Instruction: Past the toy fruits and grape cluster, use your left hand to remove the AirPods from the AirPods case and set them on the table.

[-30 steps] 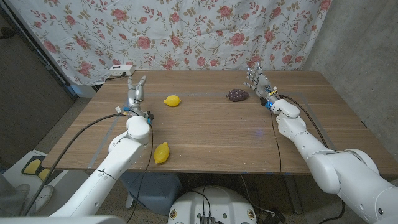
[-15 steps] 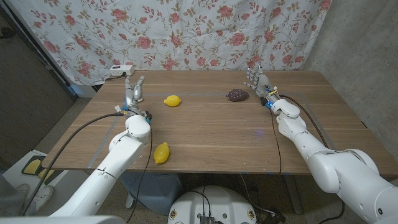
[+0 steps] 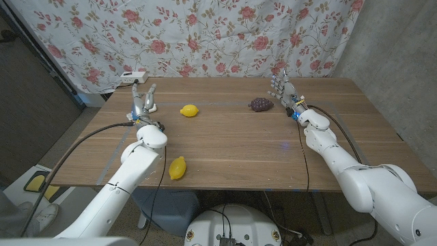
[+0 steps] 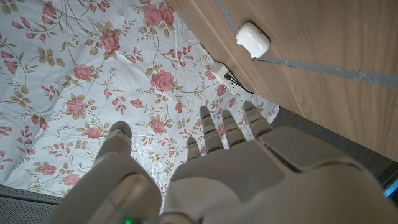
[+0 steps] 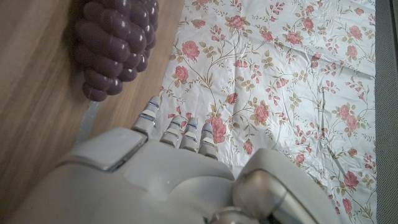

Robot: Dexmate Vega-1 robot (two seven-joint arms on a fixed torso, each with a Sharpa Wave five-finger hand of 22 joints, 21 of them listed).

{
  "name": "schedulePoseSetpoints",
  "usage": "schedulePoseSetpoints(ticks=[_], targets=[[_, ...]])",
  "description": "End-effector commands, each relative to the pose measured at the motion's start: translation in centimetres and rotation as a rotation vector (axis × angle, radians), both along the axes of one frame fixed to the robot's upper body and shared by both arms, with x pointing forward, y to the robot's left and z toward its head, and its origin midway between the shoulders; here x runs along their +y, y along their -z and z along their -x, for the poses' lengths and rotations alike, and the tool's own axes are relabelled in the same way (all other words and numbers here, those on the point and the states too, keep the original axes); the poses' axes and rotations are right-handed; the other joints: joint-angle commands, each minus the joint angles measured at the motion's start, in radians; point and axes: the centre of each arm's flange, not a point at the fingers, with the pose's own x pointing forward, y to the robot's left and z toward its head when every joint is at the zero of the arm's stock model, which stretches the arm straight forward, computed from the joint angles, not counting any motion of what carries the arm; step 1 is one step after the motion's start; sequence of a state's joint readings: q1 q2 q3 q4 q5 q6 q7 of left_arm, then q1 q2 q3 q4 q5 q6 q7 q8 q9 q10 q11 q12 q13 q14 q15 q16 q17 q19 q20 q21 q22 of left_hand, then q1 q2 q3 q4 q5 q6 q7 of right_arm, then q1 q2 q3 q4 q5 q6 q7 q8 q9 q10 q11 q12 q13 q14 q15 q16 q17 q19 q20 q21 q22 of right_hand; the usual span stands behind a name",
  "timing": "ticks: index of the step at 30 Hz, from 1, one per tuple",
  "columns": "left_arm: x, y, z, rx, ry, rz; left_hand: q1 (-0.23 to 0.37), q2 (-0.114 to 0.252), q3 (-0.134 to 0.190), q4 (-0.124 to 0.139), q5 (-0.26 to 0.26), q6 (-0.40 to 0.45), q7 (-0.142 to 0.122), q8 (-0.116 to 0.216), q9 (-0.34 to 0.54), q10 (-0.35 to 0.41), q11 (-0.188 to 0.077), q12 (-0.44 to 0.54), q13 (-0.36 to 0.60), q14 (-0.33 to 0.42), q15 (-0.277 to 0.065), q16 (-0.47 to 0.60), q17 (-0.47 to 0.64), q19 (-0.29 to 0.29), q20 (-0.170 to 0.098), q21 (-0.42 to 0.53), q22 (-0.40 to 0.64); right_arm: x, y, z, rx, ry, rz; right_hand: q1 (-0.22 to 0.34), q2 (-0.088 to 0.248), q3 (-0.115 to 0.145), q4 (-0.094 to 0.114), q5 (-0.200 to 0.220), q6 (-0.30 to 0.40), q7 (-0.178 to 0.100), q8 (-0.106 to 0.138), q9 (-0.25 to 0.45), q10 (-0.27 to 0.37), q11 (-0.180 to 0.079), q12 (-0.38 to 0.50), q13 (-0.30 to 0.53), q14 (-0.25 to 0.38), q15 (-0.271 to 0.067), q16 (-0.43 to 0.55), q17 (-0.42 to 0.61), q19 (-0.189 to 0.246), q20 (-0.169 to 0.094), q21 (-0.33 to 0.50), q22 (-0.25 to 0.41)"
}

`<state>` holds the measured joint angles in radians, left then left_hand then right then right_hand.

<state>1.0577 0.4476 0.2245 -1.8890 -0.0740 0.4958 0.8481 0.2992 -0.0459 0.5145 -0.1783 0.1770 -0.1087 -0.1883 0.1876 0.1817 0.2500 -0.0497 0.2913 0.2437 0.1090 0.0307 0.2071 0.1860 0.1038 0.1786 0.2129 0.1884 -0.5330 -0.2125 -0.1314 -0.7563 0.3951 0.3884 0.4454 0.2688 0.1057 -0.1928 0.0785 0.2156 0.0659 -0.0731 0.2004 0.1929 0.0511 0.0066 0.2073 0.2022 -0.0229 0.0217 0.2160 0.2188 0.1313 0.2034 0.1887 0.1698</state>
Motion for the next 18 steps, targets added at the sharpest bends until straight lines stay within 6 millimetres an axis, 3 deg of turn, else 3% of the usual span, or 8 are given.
schedulePoseSetpoints(ticks=[1, 10, 13, 18], targets=[[0.84, -0.68, 0.62, 0.053, -0.092, -0.037, 0.019, -0.025, -0.007, 0.001, 0.002, -0.032, 0.020, -0.006, 0.000, 0.017, -0.010, 0.001, 0.004, -0.001, 0.004, -0.004, 0.003, -0.008, 0.012, 0.001, 0.003, 0.04, -0.30, -0.25, -0.003, -0.006, 0.006, 0.015, 0.002, -0.005, -0.005, 0.001, 0.005, 0.000, 0.005, 0.005, 0.008, -0.003, 0.004, 0.005, 0.002, -0.003, 0.006, 0.000, 0.002, 0.000, 0.003, 0.004], [1.70, -1.30, 1.06, 0.142, -0.151, -0.098, 0.037, -0.041, -0.012, 0.006, 0.001, -0.079, 0.040, -0.011, 0.001, 0.030, -0.018, 0.005, 0.010, -0.006, 0.009, -0.004, 0.004, -0.016, 0.018, -0.002, 0.003, 0.33, -0.44, -0.47, 0.001, -0.014, 0.010, 0.016, 0.003, -0.004, -0.005, 0.000, 0.008, 0.001, 0.006, 0.005, 0.007, -0.004, 0.003, 0.005, 0.003, -0.001, 0.006, 0.000, 0.002, 0.000, 0.003, 0.004], [1.67, -1.68, 1.05, 0.231, -0.161, -0.151, 0.042, -0.053, -0.018, 0.009, 0.000, -0.126, 0.051, -0.019, 0.001, 0.036, -0.011, 0.006, 0.015, -0.011, 0.017, -0.004, 0.005, -0.020, 0.022, -0.003, 0.004, 0.46, -0.43, -0.57, 0.005, -0.017, 0.011, 0.017, 0.003, -0.004, -0.006, 0.000, 0.008, 0.000, 0.006, 0.005, 0.008, -0.002, 0.003, 0.005, 0.002, 0.000, 0.006, 0.000, 0.002, 0.000, 0.003, 0.004], [1.70, -1.40, 0.72, 0.199, -0.168, -0.143, 0.043, -0.066, -0.028, 0.016, 0.000, -0.179, 0.063, -0.019, 0.002, 0.019, 0.004, -0.001, 0.021, -0.032, 0.033, -0.009, 0.006, -0.034, 0.032, -0.008, 0.004, 0.64, -0.53, -0.74, 0.007, -0.019, 0.014, 0.017, 0.003, -0.003, -0.006, 0.000, 0.008, 0.000, 0.006, 0.005, 0.008, -0.002, 0.003, 0.005, 0.002, 0.000, 0.006, 0.000, 0.001, 0.000, 0.002, 0.004]])
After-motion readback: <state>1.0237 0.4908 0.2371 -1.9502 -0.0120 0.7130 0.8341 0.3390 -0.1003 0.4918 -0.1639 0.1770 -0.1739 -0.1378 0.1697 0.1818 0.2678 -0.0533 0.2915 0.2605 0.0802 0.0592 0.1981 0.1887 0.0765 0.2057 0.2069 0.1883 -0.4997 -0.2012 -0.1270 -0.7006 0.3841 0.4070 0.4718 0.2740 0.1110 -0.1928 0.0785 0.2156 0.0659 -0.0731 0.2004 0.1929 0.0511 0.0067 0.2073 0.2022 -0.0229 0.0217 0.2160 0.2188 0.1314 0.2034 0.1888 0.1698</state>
